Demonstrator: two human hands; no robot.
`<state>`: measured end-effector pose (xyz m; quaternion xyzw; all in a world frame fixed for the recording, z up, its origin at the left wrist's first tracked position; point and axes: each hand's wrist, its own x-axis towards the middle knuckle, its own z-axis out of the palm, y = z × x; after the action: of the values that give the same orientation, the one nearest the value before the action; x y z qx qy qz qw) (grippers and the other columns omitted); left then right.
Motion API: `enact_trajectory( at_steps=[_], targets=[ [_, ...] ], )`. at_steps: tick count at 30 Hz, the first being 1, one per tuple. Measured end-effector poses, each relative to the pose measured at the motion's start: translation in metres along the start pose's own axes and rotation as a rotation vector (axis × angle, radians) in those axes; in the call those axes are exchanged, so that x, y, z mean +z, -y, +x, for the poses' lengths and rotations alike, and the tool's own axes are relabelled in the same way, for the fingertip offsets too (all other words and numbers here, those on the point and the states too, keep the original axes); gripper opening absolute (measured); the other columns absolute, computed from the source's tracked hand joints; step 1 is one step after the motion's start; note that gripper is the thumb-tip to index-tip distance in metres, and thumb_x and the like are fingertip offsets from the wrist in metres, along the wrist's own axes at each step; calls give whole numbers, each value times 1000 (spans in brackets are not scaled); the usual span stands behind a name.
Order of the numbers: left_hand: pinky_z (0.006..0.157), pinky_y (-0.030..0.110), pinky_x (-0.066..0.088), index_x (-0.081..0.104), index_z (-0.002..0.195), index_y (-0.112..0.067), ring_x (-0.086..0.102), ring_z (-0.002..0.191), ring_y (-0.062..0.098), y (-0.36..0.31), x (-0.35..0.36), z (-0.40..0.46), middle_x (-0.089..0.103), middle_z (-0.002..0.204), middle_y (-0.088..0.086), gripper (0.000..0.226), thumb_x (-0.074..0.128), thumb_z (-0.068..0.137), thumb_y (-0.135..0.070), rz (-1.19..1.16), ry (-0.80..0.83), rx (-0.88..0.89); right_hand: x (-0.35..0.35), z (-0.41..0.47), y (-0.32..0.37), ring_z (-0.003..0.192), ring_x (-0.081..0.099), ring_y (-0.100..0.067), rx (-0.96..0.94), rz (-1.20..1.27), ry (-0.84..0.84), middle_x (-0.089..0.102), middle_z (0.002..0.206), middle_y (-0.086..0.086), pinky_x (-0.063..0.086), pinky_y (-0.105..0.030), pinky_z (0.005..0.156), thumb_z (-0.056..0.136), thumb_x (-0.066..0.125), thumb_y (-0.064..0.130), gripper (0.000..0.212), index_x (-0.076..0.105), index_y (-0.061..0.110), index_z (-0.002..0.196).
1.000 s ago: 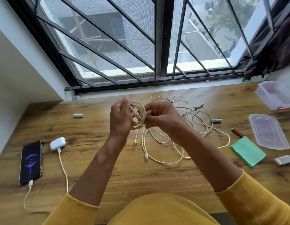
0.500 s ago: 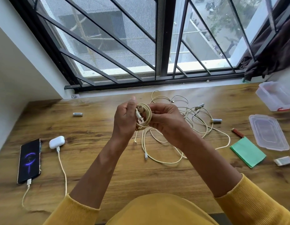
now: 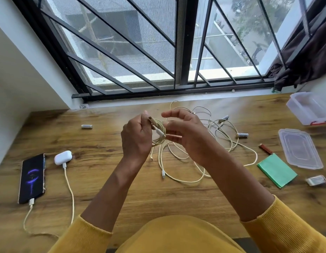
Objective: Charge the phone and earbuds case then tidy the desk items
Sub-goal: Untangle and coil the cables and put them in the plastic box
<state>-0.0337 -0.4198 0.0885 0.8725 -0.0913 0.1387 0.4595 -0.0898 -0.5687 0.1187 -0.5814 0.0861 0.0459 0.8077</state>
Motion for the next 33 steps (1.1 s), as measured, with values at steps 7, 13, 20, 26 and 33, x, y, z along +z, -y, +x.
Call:
enact_trajectory(
  at_steps=[7,13,20,26,33],
  targets=[
    [53,36,35,51,66,-19,52,52,18,1,-2,1,52,56,-8,54,39,115,-37,116,66,66,2,-1,4,78,64,-24,-99,-163,31,67,90,-23,55,-35,71,89,70,-13,37,69,5,122],
    [56,41,42,47,62,-24,57,58,27,0,-2,4,55,59,-2,55,30,109,-47,154,146,55,9,4,-3,71,74,-32,-240,-454,-95,75,80,-18,63,-53,71,89,79,-3,13,74,7,96],
    [59,43,43,52,66,-17,58,63,33,0,1,4,61,66,10,56,33,114,-40,266,147,15,14,0,-13,88,69,-13,-411,-763,-239,60,102,11,56,-19,71,98,70,8,16,61,21,98],
    [56,41,43,54,66,-13,57,56,19,-1,3,4,59,61,-1,57,36,115,-37,126,96,-45,16,-2,-13,87,74,-42,-242,-287,-208,62,104,-19,66,-48,67,109,53,7,9,49,15,107],
    [55,28,44,58,78,-6,52,53,16,-15,6,-1,58,64,7,63,30,115,-50,-522,250,-382,18,6,-7,75,68,-21,-101,-30,-233,64,88,-13,63,-55,75,111,47,9,5,48,13,111]
  ],
)
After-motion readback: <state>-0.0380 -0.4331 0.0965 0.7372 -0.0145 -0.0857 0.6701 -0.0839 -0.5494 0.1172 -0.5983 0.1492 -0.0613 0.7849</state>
